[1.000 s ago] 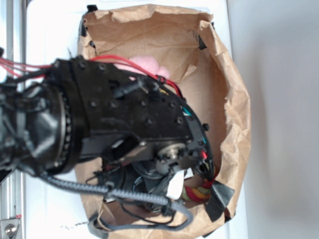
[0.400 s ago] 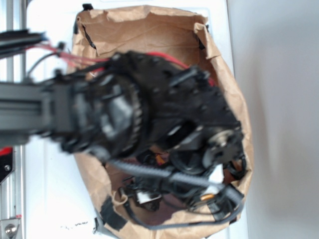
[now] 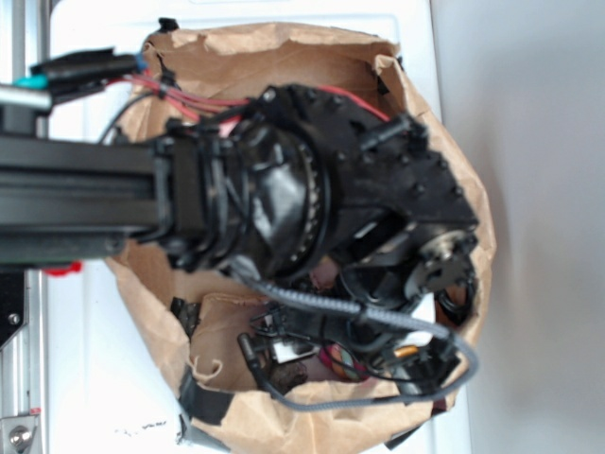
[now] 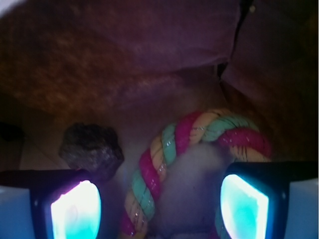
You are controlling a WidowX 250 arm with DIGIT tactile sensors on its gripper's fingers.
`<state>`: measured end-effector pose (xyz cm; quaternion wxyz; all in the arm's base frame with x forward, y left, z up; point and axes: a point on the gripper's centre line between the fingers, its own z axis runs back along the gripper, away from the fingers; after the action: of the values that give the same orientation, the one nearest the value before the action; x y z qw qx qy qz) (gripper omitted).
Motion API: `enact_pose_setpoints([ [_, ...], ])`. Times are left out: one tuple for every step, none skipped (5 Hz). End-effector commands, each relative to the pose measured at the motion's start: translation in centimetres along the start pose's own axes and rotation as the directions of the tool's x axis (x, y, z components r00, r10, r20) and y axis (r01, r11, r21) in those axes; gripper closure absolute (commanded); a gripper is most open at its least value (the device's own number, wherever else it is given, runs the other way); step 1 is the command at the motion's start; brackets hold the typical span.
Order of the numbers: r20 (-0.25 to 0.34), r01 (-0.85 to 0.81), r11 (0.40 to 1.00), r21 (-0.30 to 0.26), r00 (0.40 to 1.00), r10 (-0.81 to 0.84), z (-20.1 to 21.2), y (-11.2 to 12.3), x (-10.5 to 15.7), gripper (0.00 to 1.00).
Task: Grab the rock.
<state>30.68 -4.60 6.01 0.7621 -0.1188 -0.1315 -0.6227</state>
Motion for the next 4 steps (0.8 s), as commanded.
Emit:
enact_pose_setpoints([
  [0.069, 0.124, 0.992, 0.012, 0.99, -0.124, 1.4, -3.8, 2.0, 0.0],
  [0.102, 0.153, 0.988, 0.011, 0.983, -0.153, 1.2, -4.5, 2.8, 0.0],
  [0.106, 0.171, 0.985, 0.018, 0.979, -0.172, 0.8, -4.7, 3.2, 0.0],
  [0.127, 0.186, 0.982, 0.006, 0.974, -0.186, 0.8, -4.6, 3.7, 0.0],
])
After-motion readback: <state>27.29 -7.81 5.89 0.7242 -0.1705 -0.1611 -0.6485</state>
